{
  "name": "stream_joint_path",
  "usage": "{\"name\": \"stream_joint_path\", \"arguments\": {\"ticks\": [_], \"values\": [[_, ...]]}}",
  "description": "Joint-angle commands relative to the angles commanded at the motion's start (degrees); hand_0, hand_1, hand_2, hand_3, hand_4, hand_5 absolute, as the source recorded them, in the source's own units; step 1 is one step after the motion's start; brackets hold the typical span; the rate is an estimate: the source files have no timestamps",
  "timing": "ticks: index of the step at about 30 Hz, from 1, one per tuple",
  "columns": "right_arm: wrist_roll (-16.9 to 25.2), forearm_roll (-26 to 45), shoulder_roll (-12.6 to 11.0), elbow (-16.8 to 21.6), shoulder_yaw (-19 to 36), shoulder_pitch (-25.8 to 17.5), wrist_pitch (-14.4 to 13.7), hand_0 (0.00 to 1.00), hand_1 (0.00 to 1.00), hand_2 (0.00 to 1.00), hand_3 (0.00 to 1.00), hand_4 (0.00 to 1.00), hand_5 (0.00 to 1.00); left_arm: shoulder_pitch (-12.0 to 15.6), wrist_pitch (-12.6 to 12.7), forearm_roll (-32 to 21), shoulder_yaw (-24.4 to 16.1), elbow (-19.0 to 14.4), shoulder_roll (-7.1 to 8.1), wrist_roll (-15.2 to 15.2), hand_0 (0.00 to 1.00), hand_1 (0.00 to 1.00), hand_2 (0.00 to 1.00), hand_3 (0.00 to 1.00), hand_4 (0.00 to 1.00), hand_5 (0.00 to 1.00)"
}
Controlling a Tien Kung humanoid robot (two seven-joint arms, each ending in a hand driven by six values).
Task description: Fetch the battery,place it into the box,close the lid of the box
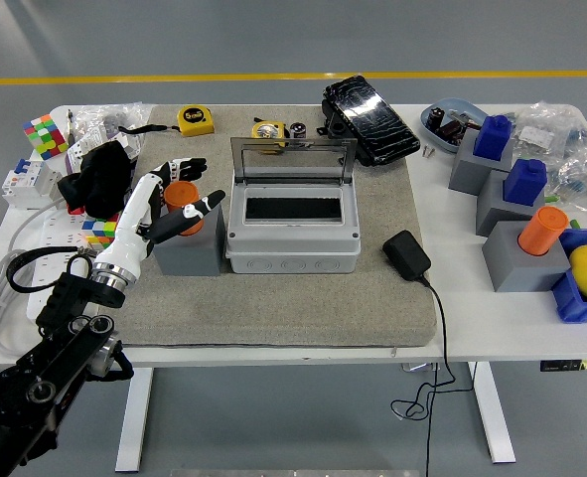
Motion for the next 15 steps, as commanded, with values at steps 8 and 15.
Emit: {"name": "stream_joint_path", "arguments": {"ticks": [8, 15], "values": [[0.0, 0.0, 0.1, 0.0, -0.1, 0.0, 0.0, 0.563, 0.604, 0.598, 0.549, 0.93, 0.485, -0.7, 0.4, 0.1, -0.4, 1.6, -1.02, -0.7, 0.693, 0.709, 0.723, 0.727, 0.998, 0.159], [0.0, 0.0, 0.1, 0.0, -0.2, 0.0, 0.0, 0.563, 0.605, 0.598, 0.55, 0.931, 0.485, -0.9, 1.1, -1.2, -1.0, 2.0, -1.28, -2.1, 0.661, 0.65, 0.684, 0.713, 0.998, 0.102]]}}
